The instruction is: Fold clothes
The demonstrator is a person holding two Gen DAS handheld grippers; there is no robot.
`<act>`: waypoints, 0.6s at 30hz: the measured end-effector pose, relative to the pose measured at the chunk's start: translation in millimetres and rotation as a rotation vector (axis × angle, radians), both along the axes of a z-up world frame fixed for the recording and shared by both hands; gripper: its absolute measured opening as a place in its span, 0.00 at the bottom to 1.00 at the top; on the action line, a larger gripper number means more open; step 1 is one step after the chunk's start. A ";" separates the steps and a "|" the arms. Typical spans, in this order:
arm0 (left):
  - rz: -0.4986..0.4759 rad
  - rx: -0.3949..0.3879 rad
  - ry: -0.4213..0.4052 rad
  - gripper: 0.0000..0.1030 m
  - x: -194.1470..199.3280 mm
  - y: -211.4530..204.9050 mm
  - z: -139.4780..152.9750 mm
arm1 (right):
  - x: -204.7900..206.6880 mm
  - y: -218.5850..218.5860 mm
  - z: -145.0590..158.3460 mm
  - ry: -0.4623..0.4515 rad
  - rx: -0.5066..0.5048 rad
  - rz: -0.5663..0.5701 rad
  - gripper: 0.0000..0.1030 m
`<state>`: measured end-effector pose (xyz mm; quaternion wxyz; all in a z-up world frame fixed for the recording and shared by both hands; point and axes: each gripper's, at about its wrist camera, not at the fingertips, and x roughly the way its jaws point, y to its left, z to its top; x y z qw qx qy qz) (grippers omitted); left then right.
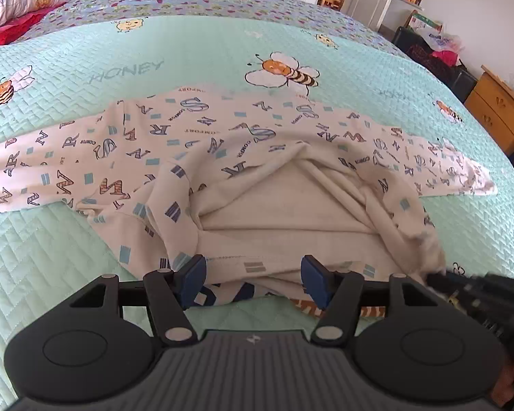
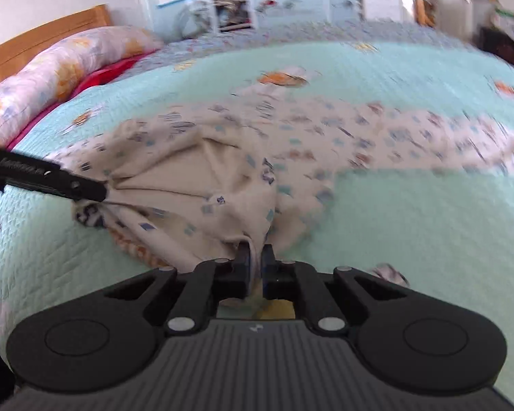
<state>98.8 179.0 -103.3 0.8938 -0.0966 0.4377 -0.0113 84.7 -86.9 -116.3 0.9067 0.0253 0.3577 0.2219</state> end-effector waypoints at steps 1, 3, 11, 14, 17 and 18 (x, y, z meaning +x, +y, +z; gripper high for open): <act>-0.002 0.003 0.003 0.62 0.5 -1.0 -0.1 | 1.4 -1.5 5.0 -0.011 0.019 -0.010 0.16; -0.001 0.012 0.004 0.62 2.4 -1.4 0.0 | 4.1 -4.6 15.1 -0.034 0.056 -0.031 0.20; 0.090 0.040 0.036 0.63 10.1 18.1 -8.0 | 45.8 28.0 10.0 -0.069 -0.028 -0.042 0.64; 0.105 0.044 0.061 0.62 16.2 28.3 -18.8 | 56.9 31.2 -1.8 -0.033 -0.060 -0.060 0.22; 0.102 0.034 0.069 0.59 21.4 36.4 -31.3 | 55.7 19.2 -6.7 -0.011 -0.040 -0.093 0.13; 0.104 0.035 0.062 0.56 19.7 38.4 -32.5 | 53.0 13.4 -6.1 -0.009 -0.031 -0.104 0.13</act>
